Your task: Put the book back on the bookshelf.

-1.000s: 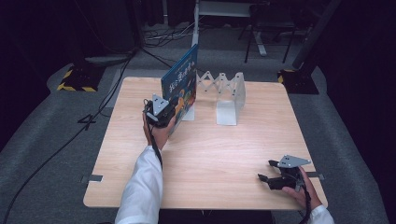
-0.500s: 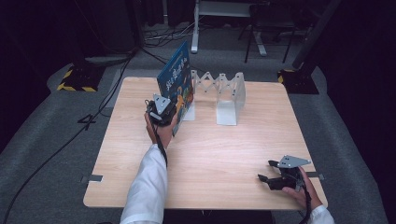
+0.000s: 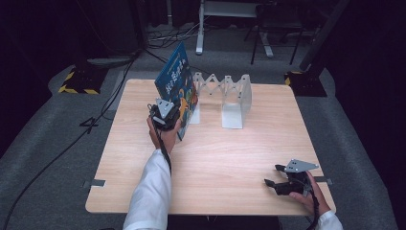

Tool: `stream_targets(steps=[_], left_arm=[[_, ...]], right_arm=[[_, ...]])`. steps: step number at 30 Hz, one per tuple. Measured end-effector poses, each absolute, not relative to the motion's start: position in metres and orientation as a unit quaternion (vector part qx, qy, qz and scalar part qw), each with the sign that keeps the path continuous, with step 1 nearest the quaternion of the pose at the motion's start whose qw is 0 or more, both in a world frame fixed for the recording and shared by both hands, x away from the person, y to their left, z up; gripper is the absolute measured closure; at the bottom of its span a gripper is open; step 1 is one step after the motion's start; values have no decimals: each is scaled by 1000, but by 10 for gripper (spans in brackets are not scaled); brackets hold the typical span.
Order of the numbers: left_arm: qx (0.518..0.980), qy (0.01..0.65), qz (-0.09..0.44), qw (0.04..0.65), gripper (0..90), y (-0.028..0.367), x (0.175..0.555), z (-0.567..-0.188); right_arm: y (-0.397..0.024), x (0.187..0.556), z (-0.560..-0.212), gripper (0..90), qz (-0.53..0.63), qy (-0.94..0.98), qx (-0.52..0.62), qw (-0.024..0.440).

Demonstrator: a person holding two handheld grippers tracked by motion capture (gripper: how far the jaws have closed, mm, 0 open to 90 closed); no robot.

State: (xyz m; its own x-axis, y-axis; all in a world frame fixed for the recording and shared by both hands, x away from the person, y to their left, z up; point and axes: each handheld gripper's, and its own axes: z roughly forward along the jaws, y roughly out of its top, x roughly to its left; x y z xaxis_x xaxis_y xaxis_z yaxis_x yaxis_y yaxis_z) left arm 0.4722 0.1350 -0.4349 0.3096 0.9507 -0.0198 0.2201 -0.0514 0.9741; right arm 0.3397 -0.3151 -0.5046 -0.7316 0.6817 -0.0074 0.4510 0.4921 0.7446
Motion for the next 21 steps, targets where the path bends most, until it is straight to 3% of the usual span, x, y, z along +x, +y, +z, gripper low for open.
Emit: stream_targets(steps=[21], left_arm=[[640, 458, 360, 502, 713, 139, 465, -443]], right_arm=[[-315, 340, -505, 220, 378, 850, 333, 153]])
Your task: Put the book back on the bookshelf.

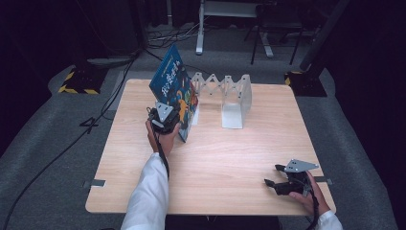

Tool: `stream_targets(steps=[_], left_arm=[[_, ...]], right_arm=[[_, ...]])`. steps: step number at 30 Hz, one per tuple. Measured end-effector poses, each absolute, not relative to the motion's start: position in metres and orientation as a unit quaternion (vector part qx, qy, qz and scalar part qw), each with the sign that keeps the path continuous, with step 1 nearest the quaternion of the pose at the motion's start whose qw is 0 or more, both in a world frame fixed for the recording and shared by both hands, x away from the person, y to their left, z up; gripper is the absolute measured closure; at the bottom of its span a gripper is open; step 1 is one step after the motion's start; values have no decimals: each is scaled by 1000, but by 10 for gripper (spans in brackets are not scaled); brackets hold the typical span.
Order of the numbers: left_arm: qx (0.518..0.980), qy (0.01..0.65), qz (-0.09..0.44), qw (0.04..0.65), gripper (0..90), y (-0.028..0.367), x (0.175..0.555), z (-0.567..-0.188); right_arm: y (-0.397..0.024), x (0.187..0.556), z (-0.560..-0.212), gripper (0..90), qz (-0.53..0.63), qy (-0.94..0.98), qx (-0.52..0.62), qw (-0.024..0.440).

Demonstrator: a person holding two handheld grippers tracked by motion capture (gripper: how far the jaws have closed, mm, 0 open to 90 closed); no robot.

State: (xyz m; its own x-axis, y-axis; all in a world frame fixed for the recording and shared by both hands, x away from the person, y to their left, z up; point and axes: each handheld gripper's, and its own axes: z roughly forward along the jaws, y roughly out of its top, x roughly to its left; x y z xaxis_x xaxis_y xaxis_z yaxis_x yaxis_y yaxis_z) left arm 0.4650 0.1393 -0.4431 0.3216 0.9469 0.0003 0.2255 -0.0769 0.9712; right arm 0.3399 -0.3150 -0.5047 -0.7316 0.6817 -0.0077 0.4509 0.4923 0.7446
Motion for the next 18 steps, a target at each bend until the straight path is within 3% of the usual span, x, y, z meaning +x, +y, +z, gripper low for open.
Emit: stream_targets(steps=[18], left_arm=[[643, 454, 360, 500, 611, 144, 459, -444]], right_arm=[[-315, 340, -505, 219, 378, 850, 333, 153]])
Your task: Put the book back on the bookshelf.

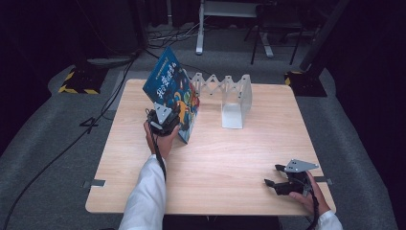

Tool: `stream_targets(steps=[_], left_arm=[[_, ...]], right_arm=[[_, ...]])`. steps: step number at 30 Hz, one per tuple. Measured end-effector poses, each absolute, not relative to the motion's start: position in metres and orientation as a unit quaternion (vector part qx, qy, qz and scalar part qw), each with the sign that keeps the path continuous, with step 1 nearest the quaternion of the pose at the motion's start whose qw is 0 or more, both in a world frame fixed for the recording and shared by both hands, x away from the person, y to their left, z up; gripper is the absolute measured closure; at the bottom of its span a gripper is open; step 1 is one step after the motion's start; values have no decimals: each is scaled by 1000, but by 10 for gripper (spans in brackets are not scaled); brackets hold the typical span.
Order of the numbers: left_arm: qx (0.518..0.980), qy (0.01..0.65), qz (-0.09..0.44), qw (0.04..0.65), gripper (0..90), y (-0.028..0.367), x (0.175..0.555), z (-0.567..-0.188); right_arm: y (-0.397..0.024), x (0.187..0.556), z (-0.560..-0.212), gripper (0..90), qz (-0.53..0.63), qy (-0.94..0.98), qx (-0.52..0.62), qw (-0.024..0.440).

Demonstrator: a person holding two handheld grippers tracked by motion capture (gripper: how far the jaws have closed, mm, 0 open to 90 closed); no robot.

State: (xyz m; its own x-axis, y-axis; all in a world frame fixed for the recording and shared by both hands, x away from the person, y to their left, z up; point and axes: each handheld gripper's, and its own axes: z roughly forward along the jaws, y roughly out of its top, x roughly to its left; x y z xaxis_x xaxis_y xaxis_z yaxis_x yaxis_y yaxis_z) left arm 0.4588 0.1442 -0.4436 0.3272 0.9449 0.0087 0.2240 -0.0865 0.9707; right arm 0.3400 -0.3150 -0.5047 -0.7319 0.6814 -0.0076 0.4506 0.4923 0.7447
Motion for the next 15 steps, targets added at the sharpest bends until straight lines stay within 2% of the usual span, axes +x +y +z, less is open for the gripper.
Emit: stream_targets(steps=[3, 10, 15], left_arm=[[645, 452, 362, 499, 622, 145, 457, -443], [645, 448, 358, 505, 561, 147, 454, -439], [653, 442, 352, 505, 549, 151, 451, -437]], right_arm=[[-315, 340, -505, 219, 378, 850, 333, 153], [-315, 340, -505, 218, 378, 850, 333, 153], [-315, 340, -505, 218, 378, 850, 333, 153]])
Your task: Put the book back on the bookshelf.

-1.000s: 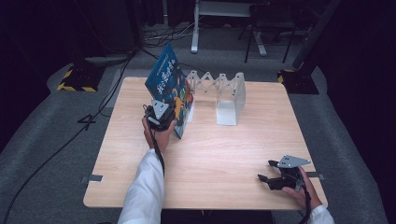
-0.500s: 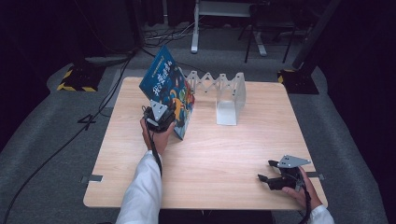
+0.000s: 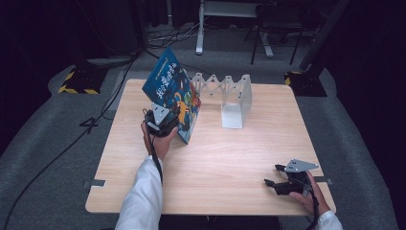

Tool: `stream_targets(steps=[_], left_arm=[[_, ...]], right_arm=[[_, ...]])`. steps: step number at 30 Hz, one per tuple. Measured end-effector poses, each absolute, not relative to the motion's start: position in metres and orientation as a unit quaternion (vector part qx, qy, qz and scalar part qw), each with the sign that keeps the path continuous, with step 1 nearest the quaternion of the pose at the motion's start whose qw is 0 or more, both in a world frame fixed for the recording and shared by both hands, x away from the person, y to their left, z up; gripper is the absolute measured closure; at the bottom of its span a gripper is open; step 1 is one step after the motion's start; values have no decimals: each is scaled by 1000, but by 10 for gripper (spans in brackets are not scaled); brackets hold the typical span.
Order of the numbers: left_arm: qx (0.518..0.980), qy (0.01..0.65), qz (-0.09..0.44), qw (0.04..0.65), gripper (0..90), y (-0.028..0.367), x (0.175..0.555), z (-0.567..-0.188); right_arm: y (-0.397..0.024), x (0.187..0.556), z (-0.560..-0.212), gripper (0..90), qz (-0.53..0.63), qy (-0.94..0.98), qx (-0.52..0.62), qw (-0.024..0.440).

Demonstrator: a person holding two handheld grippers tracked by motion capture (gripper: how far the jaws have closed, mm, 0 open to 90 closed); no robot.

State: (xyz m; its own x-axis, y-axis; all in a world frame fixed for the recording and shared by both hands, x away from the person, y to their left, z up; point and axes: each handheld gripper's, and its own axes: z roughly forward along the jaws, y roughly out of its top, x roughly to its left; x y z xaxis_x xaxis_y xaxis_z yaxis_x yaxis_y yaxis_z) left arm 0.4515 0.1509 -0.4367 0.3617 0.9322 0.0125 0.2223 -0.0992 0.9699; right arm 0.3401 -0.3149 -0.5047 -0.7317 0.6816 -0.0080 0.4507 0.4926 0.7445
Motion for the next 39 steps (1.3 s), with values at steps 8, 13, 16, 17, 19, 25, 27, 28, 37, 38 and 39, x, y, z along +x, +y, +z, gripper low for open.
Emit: stream_targets(steps=[8, 13, 16, 17, 19, 25, 27, 28, 37, 38, 39], left_arm=[[664, 430, 348, 504, 529, 159, 445, -431], [679, 414, 343, 500, 509, 163, 439, -427], [687, 407, 341, 496, 500, 166, 436, -425], [689, 406, 341, 495, 499, 167, 435, -424], [693, 403, 338, 492, 492, 168, 434, -423], [706, 392, 331, 488, 470, 173, 430, -420], [711, 388, 326, 487, 456, 174, 428, -419], [714, 387, 324, 485, 444, 174, 427, -418], [746, 370, 293, 470, 331, 177, 418, -413], [746, 370, 293, 470, 318, 177, 418, -413], [749, 369, 288, 469, 318, 177, 416, -412]], right_arm=[[-315, 340, -505, 216, 378, 850, 333, 153], [-315, 340, -505, 215, 377, 850, 334, 154], [-315, 340, -505, 214, 377, 850, 334, 154], [-315, 340, -505, 214, 377, 850, 334, 154], [-315, 340, -505, 214, 377, 850, 334, 154], [-315, 340, -505, 212, 377, 850, 335, 154], [-315, 340, -505, 212, 377, 850, 335, 154], [-315, 340, -505, 212, 377, 850, 335, 154], [-314, 340, -505, 204, 376, 849, 336, 155], [-314, 340, -505, 204, 376, 849, 336, 155], [-314, 340, -505, 203, 375, 850, 336, 156]])
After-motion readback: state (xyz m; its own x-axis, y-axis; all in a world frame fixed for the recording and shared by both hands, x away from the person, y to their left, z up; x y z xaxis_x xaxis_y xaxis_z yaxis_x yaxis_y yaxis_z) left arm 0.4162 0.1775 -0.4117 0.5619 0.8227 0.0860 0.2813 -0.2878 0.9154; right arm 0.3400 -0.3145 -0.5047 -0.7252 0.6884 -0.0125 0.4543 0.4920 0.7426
